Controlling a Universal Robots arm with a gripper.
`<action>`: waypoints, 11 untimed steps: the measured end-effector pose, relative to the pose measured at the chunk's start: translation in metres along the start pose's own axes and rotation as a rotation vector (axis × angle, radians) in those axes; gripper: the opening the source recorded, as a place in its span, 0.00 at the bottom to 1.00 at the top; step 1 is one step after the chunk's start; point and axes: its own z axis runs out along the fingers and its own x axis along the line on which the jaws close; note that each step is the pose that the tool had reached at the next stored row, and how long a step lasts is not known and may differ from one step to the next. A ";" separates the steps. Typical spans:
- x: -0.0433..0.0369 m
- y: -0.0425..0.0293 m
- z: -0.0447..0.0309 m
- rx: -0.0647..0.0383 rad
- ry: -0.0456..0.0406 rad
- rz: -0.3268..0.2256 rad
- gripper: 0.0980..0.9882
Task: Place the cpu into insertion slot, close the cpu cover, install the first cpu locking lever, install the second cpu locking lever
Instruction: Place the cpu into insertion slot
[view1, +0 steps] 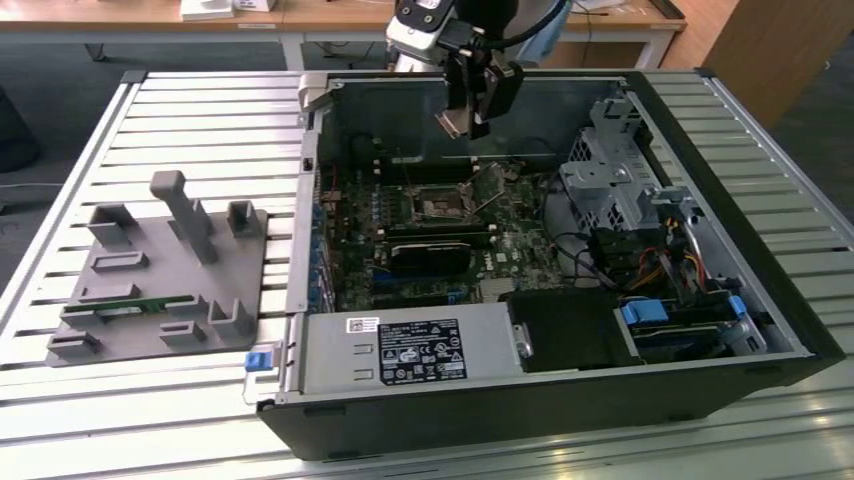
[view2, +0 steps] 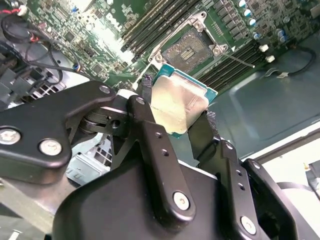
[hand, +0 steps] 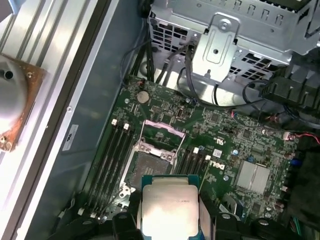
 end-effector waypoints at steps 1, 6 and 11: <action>0.0000 0.0000 0.0001 0.000 -0.0009 0.011 0.50; 0.0000 0.0000 0.0004 -0.001 -0.0055 0.061 0.50; 0.0000 -0.0001 0.0006 -0.002 -0.0100 0.112 0.50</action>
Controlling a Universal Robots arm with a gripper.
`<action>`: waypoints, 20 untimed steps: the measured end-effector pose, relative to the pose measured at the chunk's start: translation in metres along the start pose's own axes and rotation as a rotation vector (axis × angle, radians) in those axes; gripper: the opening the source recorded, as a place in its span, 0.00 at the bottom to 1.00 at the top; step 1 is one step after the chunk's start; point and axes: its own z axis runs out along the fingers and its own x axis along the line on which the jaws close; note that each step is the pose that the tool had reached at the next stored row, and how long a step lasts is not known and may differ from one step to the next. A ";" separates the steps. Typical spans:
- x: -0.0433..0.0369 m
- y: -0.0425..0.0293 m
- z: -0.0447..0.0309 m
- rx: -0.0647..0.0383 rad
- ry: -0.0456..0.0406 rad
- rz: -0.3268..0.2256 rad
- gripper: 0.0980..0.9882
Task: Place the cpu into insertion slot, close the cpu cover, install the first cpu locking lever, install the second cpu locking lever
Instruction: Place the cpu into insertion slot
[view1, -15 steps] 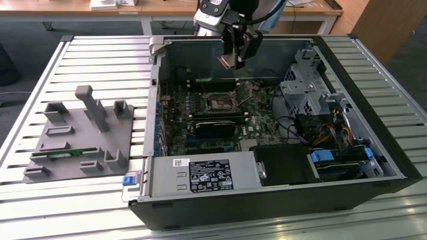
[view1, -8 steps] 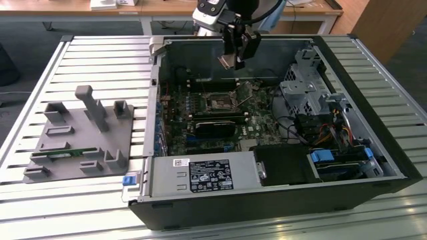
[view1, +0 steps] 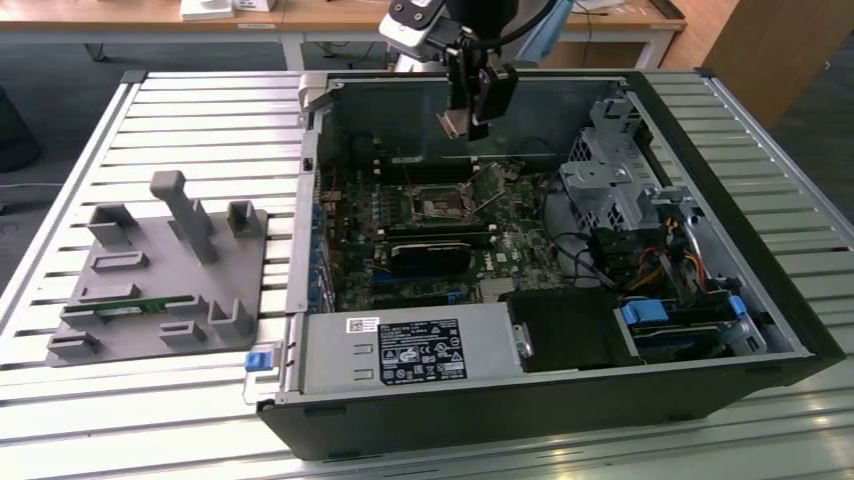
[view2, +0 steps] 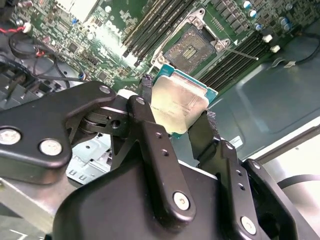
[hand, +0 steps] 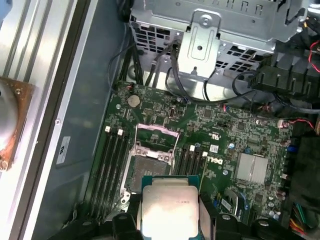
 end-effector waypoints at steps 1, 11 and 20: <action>0.0000 0.0000 0.0001 0.000 -0.0008 0.010 0.50; 0.0000 0.0000 0.0006 -0.002 -0.0093 0.107 0.50; 0.0001 -0.0001 0.0011 -0.003 -0.0159 0.181 0.50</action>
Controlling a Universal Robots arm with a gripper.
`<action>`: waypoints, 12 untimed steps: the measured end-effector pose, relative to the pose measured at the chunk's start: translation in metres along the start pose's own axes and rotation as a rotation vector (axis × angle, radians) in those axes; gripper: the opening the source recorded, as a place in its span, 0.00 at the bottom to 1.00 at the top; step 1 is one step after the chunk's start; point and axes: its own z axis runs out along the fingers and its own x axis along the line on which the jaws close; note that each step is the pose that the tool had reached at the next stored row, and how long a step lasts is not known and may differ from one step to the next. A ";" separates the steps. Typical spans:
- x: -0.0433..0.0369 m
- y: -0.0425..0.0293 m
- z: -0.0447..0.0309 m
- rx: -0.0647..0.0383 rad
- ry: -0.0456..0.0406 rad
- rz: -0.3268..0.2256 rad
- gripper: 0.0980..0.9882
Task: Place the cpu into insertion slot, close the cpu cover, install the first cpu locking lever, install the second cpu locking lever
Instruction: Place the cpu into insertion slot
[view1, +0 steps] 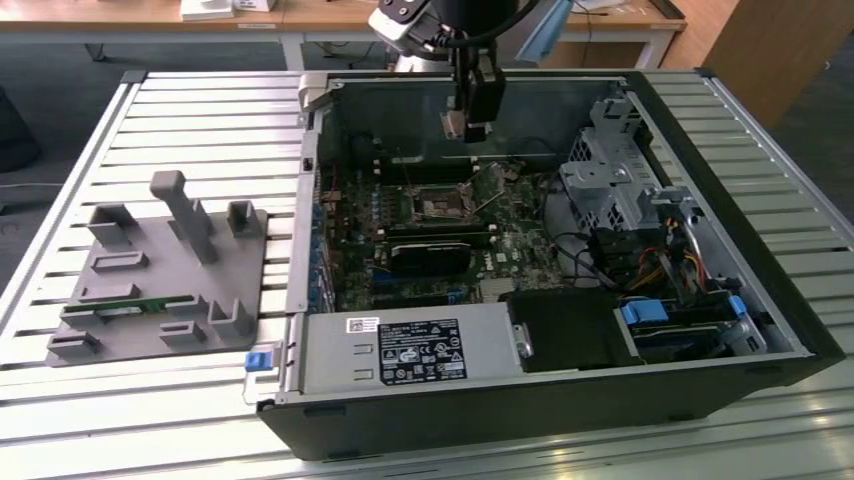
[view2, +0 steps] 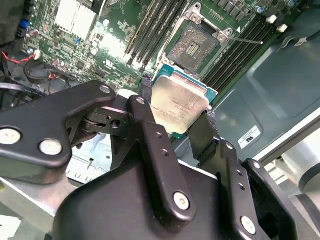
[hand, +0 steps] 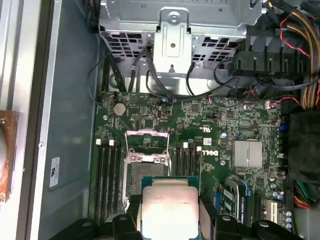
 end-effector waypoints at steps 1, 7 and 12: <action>0.0000 0.0000 0.0001 0.000 -0.0007 0.008 0.50; 0.0000 -0.0001 0.0010 -0.001 -0.0051 0.058 0.50; 0.0000 -0.0002 0.0024 -0.001 -0.0065 0.074 0.50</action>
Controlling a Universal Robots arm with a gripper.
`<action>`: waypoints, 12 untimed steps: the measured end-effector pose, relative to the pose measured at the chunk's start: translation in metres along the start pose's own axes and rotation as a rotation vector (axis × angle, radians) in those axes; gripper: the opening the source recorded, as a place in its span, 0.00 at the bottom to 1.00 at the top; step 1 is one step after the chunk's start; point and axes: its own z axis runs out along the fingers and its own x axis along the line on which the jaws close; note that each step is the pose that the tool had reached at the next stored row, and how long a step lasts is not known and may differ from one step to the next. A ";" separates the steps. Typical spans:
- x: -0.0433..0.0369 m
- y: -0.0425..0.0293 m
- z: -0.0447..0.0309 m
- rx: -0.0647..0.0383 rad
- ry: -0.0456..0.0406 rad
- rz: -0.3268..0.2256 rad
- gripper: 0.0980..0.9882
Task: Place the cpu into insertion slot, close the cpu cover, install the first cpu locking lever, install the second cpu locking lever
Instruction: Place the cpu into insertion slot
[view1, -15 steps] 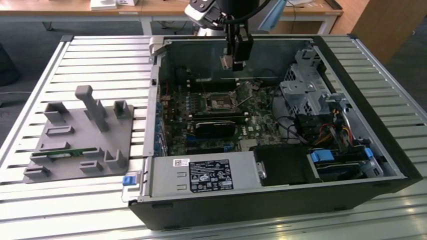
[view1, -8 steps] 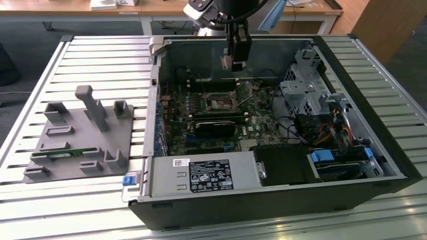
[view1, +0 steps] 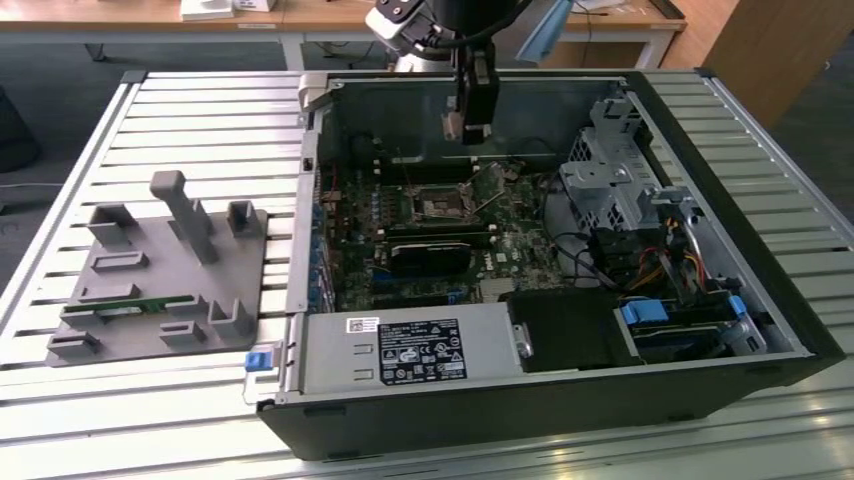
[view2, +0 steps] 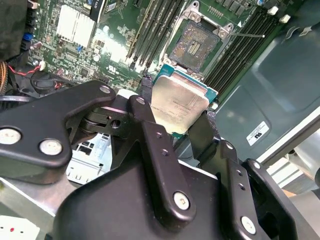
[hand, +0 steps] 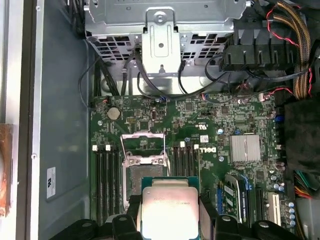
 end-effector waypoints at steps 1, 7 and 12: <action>0.0000 0.0000 0.0005 0.000 -0.0001 0.002 0.50; -0.0001 -0.0003 0.0038 0.000 -0.0017 0.020 0.50; -0.0001 -0.0007 0.0069 0.000 0.0016 -0.019 0.50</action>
